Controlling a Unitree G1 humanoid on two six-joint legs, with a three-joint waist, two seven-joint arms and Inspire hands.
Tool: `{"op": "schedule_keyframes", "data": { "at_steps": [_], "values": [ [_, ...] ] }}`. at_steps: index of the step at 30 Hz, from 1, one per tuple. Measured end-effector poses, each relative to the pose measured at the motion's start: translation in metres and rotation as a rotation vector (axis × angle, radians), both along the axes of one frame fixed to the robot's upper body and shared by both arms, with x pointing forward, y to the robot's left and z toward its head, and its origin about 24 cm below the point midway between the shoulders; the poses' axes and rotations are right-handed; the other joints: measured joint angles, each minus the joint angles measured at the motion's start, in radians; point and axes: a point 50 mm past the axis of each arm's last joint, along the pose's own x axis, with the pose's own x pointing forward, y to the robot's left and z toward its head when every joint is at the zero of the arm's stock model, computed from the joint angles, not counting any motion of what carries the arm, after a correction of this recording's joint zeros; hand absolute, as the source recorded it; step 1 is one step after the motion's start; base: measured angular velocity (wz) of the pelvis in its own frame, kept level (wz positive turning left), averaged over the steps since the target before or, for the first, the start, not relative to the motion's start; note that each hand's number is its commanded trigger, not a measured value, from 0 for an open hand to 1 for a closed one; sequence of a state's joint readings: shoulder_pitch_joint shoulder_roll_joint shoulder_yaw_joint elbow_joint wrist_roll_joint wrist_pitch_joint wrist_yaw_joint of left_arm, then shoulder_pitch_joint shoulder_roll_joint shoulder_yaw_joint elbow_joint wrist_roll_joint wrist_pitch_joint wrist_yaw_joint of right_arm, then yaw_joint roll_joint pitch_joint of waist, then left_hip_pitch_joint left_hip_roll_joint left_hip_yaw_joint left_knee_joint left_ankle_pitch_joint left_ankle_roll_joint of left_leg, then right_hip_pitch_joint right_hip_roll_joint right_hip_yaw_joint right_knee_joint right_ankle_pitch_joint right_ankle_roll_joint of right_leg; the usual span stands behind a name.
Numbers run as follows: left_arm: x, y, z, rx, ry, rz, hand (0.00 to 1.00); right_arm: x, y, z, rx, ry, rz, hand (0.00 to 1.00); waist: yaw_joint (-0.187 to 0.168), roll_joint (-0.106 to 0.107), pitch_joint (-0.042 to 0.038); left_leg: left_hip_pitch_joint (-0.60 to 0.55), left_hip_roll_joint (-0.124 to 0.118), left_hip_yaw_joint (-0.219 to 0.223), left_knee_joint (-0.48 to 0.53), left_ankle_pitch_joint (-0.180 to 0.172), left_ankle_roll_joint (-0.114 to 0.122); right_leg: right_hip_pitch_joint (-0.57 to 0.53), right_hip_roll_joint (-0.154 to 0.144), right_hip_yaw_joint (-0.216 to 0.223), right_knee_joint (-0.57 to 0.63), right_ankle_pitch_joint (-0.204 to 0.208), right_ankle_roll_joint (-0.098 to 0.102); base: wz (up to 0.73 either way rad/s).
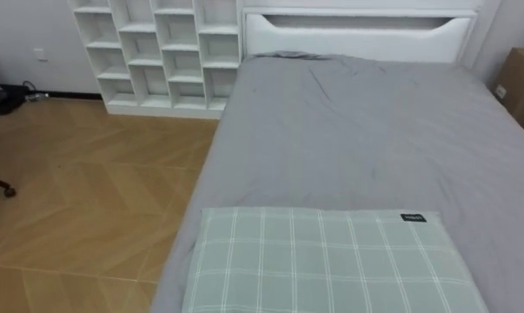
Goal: Hang clothes
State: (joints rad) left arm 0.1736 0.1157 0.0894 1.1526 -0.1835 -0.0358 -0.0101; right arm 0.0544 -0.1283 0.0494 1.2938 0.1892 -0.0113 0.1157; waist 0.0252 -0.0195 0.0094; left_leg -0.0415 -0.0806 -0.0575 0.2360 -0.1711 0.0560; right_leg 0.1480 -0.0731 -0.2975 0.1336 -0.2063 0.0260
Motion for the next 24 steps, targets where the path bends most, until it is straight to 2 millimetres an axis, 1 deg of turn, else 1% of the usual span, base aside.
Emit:
{"op": "schedule_keyframes", "data": {
  "at_steps": [1,3,7,13,16,18,19,21,24],
  "values": [
    [0.0017,0.0000,0.0002,0.002,-0.002,-0.011,0.00,0.0003,0.0002,0.0001,0.006,-0.003,-0.002,0.00,0.000,-0.001,0.0027,0.000,0.000,0.000,0.000,0.000,0.000,-0.001,0.000,0.002,0.000,0.000,0.000,0.00],
    [0.0030,0.0005,0.0004,0.005,-0.003,-0.021,0.00,0.0006,0.0004,0.0001,0.011,-0.007,-0.002,0.00,-0.002,-0.001,0.0045,-0.001,0.000,0.000,0.000,0.000,0.000,-0.004,0.000,0.002,0.000,0.000,0.000,0.00],
    [0.0016,0.0013,0.0003,0.008,0.003,-0.035,0.00,0.0011,0.0008,0.0003,0.023,-0.016,-0.016,0.00,-0.017,0.001,0.0041,0.000,-0.001,0.000,-0.001,0.000,0.000,-0.004,0.000,0.006,0.000,0.000,0.000,0.00],
    [-0.0009,0.0012,0.0000,0.008,0.009,-0.034,0.00,-0.0012,0.0011,0.0000,0.035,-0.015,-0.036,0.00,-0.021,0.008,-0.0011,0.002,0.000,0.002,-0.007,0.000,0.000,-0.005,0.001,0.011,0.004,0.001,-0.001,-0.02],
    [-0.0014,0.0014,-0.0002,0.018,0.014,-0.031,0.00,-0.0016,0.0014,-0.0001,0.036,-0.012,-0.033,0.00,-0.021,0.010,-0.0023,0.002,0.001,0.002,-0.002,0.000,0.000,-0.005,0.001,0.011,0.008,0.002,-0.002,0.00],
    [-0.0018,0.0011,-0.0003,0.025,0.017,-0.028,0.00,-0.0023,0.0014,-0.0002,0.036,-0.010,-0.034,0.00,-0.021,0.011,-0.0018,0.002,0.002,0.002,0.000,-0.001,0.001,-0.004,0.001,0.011,0.010,0.002,-0.003,0.00],
    [-0.0019,0.0011,-0.0003,0.025,0.018,-0.027,0.00,-0.0022,0.0014,-0.0002,0.037,-0.010,-0.034,0.00,-0.021,0.014,0.0005,0.003,0.002,0.002,0.001,0.000,0.001,-0.005,0.001,0.011,0.013,0.002,-0.003,0.00],
    [-0.0022,0.0011,-0.0003,0.026,0.018,-0.027,0.00,-0.0022,0.0014,-0.0002,0.037,-0.011,-0.033,0.00,-0.021,0.014,0.0018,0.004,0.003,0.002,0.001,0.000,0.001,-0.005,0.001,0.013,0.017,0.002,-0.003,-0.02],
    [-0.0012,0.0010,-0.0003,0.025,0.016,-0.029,0.00,-0.0014,0.0015,-0.0001,0.037,-0.014,-0.031,0.00,-0.020,0.013,0.0023,0.002,0.002,0.001,0.001,0.000,0.001,-0.010,0.002,0.031,0.015,0.001,-0.002,-0.05]
  ]
}}
